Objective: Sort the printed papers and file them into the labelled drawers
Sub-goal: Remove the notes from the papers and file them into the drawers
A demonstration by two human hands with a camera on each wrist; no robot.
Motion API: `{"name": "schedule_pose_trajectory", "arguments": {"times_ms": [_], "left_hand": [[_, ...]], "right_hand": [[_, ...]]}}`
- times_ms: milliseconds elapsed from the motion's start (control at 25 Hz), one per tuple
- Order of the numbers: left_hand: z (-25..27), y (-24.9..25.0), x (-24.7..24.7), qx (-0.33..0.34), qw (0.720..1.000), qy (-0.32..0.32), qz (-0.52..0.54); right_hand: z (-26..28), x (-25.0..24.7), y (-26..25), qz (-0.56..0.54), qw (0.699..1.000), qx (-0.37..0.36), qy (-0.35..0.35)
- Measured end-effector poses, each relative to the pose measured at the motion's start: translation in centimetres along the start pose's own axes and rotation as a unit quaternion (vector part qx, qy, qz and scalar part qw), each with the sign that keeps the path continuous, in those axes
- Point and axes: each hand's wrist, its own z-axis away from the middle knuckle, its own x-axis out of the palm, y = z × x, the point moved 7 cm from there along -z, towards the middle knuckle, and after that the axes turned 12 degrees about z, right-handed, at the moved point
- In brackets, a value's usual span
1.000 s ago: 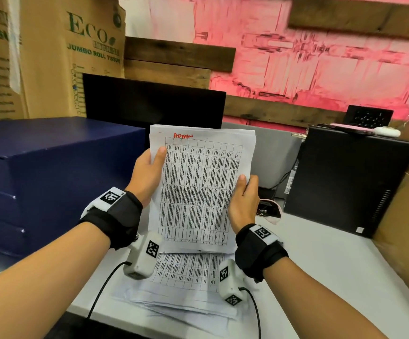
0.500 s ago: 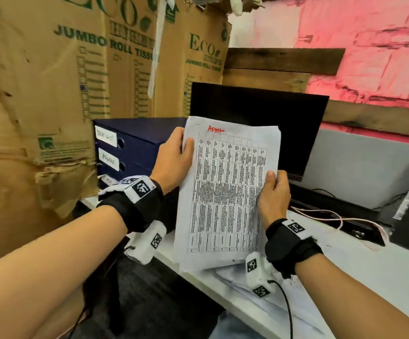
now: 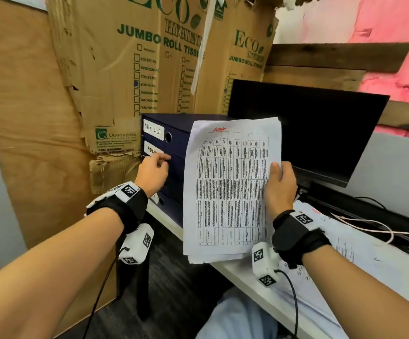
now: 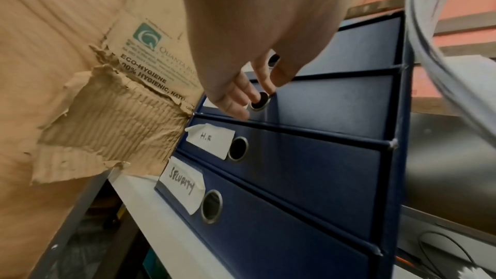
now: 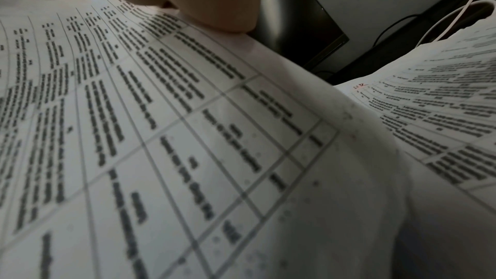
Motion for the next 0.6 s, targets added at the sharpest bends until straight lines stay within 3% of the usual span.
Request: {"name": "schedule_pose_trajectory", "arguments": {"times_ms": [200, 360, 600], "left_hand": [[-1.2, -2.9, 0.2, -0.052, 0.995, 0.002, -0.083], [-0.9, -4.1, 0.0, -0.088, 0.995, 0.01, -0.038], [-1.5, -3.8, 0.3, -0.113, 0.98, -0.086, -0.136]], "right_hand": [[-0.5, -0.2, 0.5, 0.004, 1.0, 0.021, 0.011], [0.0, 0.6, 0.0, 0.013, 1.0, 0.023, 0.016], [0.3, 2.4, -2.2, 0.003, 1.0, 0.013, 0.001]]}}
